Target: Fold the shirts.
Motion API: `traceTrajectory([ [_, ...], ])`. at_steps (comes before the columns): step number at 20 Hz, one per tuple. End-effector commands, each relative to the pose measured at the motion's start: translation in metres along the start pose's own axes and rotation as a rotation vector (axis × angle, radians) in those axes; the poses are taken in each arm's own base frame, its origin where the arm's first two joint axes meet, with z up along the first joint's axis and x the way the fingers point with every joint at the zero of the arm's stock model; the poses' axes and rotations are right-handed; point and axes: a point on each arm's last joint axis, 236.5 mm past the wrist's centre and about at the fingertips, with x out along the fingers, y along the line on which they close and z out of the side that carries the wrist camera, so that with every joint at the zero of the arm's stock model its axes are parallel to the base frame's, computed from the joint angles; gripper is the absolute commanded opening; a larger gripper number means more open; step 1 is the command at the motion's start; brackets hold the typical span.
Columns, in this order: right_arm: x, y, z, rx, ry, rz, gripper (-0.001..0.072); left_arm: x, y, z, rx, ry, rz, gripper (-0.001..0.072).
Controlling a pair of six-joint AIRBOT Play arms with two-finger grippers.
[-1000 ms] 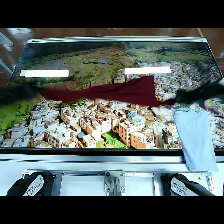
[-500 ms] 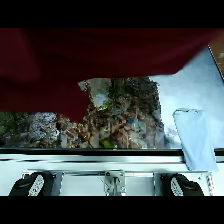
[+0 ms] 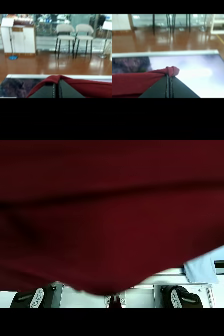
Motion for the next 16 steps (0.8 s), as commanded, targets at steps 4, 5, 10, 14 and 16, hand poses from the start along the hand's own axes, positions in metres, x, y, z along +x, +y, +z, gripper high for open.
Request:
traceTrajectory([
  [4,0.056,-0.010,-0.118,0.045,0.582,0.027,0.0059,0.046,0.026,-0.149,-0.062,0.575,0.011,0.0034],
  [5,0.074,-0.008,-0.139,0.065,0.667,0.053,0.0058,0.061,0.031,-0.182,-0.077,0.670,0.002,0.0034],
  [10,0.198,-0.016,-0.282,0.157,0.954,0.091,0.0058,0.141,0.049,-0.339,-0.233,0.945,-0.023,0.0034],
  [14,0.342,0.012,-0.337,0.077,0.789,0.149,0.0059,0.235,0.044,-0.403,-0.311,0.913,-0.087,0.0035],
  [16,0.403,0.022,-0.338,0.080,0.620,0.132,0.0059,0.291,0.046,-0.413,-0.339,0.790,-0.065,0.0036],
])
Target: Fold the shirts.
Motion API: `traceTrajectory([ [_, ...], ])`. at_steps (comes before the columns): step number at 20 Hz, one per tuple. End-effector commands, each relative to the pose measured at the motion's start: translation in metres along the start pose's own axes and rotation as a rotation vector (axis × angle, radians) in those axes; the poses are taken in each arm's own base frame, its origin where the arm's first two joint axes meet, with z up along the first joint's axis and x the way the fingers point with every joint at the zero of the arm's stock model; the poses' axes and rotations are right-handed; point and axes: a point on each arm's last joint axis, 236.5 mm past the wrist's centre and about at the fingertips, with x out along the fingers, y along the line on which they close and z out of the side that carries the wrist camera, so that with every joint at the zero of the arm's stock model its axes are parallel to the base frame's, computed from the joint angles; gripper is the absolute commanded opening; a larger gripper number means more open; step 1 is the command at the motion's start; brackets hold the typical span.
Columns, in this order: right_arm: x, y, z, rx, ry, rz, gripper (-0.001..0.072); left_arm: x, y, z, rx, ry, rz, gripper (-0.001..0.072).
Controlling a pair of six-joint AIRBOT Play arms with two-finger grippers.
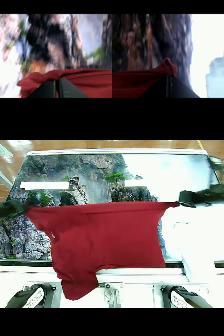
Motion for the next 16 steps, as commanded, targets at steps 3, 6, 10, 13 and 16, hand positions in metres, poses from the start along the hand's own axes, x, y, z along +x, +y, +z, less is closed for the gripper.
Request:
traceTrajectory([
  [3,0.105,0.005,0.094,0.045,-0.396,-0.011,0.0059,0.118,-0.001,0.079,-0.054,-0.300,-0.020,0.0036],
  [6,0.131,-0.006,0.097,0.101,-0.420,-0.021,0.0059,0.162,-0.014,0.094,-0.035,-0.398,-0.010,0.0036],
  [10,0.167,-0.015,0.077,0.111,-0.355,-0.033,0.0059,0.210,-0.017,0.078,-0.029,-0.378,0.002,0.0036],
  [13,0.190,-0.019,0.061,0.118,-0.301,-0.039,0.0059,0.229,-0.014,0.056,-0.042,-0.298,0.000,0.0036],
  [16,0.200,-0.020,0.051,0.121,-0.269,-0.040,0.0059,0.235,-0.016,0.044,-0.054,-0.253,-0.009,0.0036],
])
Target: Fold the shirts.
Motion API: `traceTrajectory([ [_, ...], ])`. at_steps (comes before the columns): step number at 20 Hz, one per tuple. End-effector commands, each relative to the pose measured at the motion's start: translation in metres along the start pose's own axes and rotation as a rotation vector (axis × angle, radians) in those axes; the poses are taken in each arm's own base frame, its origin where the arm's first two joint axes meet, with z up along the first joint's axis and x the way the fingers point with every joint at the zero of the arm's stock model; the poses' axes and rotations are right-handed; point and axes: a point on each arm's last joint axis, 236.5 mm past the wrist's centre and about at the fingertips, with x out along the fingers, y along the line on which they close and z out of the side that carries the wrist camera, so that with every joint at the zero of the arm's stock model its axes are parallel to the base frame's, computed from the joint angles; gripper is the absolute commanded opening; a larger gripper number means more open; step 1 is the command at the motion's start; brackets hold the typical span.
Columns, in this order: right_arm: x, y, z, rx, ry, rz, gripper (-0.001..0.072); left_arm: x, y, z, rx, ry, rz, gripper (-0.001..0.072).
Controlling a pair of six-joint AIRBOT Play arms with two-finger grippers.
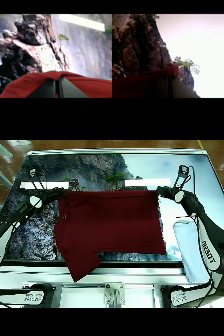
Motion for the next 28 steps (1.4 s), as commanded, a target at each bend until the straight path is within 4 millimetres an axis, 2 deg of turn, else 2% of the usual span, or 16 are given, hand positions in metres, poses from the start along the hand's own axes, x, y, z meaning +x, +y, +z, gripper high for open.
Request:
traceTrajectory([
  [1,0.011,-0.003,-0.013,0.008,0.029,-0.005,0.0060,0.008,-0.001,-0.017,-0.011,0.047,-0.003,0.0036],
  [3,0.010,-0.003,-0.023,0.019,0.070,-0.004,0.0060,0.006,-0.002,-0.028,-0.013,0.101,-0.011,0.0036],
  [5,0.006,-0.002,-0.049,0.033,0.182,-0.005,0.0059,-0.002,-0.001,-0.060,-0.041,0.262,-0.029,0.0035],
  [7,-0.001,-0.002,-0.079,0.034,0.312,-0.006,0.0059,-0.019,0.010,-0.097,-0.230,0.450,0.000,0.0035],
  [10,-0.015,-0.002,-0.112,0.031,0.464,-0.009,0.0059,-0.039,0.022,-0.125,-0.233,0.603,0.018,0.0035],
  [13,-0.027,-0.006,-0.134,0.014,0.571,-0.022,0.0059,-0.049,0.019,-0.147,-0.231,0.707,0.013,0.0035],
  [16,-0.033,-0.008,-0.142,0.016,0.613,-0.033,0.0059,-0.046,0.018,-0.173,-0.234,0.787,0.017,0.0035],
  [19,-0.038,-0.008,-0.150,0.018,0.652,-0.035,0.0059,-0.038,0.024,-0.176,-0.242,0.778,0.029,0.0035],
  [23,-0.044,-0.019,-0.156,-0.019,0.689,-0.074,0.0059,-0.036,0.038,-0.162,-0.271,0.742,0.044,0.0036],
  [25,-0.044,-0.027,-0.154,-0.037,0.681,-0.101,0.0060,-0.037,0.044,-0.151,-0.284,0.730,0.046,0.0036],
  [28,-0.034,-0.035,-0.139,0.023,0.606,-0.125,0.0060,-0.035,0.044,-0.144,-0.283,0.717,0.044,0.0035],
])
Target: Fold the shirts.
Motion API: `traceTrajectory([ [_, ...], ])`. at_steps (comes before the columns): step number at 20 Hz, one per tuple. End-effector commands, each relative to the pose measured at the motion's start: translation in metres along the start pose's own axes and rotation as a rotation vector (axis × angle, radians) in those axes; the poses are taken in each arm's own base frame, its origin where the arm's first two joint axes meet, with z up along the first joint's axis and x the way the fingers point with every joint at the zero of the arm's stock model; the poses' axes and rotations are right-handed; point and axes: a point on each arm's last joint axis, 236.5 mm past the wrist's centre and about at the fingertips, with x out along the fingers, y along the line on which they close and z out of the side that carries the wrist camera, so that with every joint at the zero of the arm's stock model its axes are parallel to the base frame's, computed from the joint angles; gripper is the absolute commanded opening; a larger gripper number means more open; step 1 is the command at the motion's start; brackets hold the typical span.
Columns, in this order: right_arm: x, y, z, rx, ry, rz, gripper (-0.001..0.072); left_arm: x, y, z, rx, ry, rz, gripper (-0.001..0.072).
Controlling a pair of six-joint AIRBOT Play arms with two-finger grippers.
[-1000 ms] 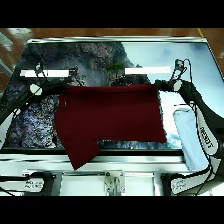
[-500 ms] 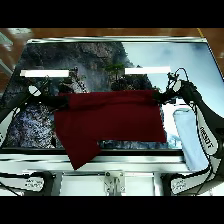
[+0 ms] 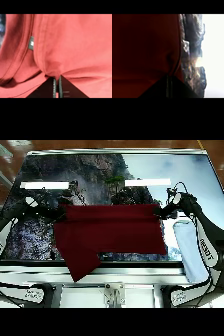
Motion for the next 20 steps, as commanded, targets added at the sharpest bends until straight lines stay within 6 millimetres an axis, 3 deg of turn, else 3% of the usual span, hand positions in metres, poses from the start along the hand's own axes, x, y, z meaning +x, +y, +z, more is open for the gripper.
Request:
traceTrajectory([
  [1,-0.001,-0.009,0.016,0.074,-0.064,-0.012,0.0059,-0.003,0.002,0.005,-0.005,-0.005,-0.001,0.0035],
  [6,0.000,-0.008,0.017,0.094,-0.067,-0.002,0.0061,0.005,0.006,-0.004,-0.014,0.040,0.005,0.0039],
  [7,0.000,-0.006,0.016,0.100,-0.065,0.007,0.0076,0.007,0.007,-0.010,-0.016,0.066,0.007,0.0122],
  [8,-0.001,-0.005,0.016,0.103,-0.065,0.012,0.0186,0.007,0.008,-0.015,-0.014,0.087,0.008,0.0303],
  [9,-0.003,-0.003,0.014,0.105,-0.056,0.018,0.0402,0.005,0.008,-0.019,-0.010,0.105,0.007,0.0373],
  [10,-0.009,-0.003,0.010,0.087,-0.043,0.015,0.0524,0.000,0.009,-0.021,0.004,0.121,0.004,0.0379],
  [11,-0.016,-0.004,0.005,0.048,-0.027,0.007,0.0540,-0.007,0.010,-0.021,0.004,0.136,0.002,0.0405],
  [12,-0.026,-0.010,-0.001,-0.004,-0.007,-0.022,0.0541,-0.020,0.011,-0.020,0.004,0.147,-0.001,0.0482],
  [13,-0.040,-0.021,-0.010,-0.055,0.023,-0.073,0.0644,-0.034,0.013,-0.019,0.001,0.150,-0.003,0.0558],
  [14,-0.053,-0.037,-0.022,-0.096,0.067,-0.142,0.0673,-0.050,0.018,-0.020,0.004,0.152,0.003,0.0592],
  [17,-0.095,-0.087,-0.071,-0.188,0.277,-0.308,0.0673,-0.096,0.049,-0.051,0.064,0.233,0.085,0.0595],
  [18,-0.100,-0.092,-0.087,-0.167,0.332,-0.279,0.0672,-0.106,0.059,-0.069,0.067,0.270,0.106,0.0594],
  [20,-0.098,-0.082,-0.116,-0.058,0.382,-0.099,0.0672,-0.110,0.074,-0.116,0.036,0.314,0.097,0.0595],
])
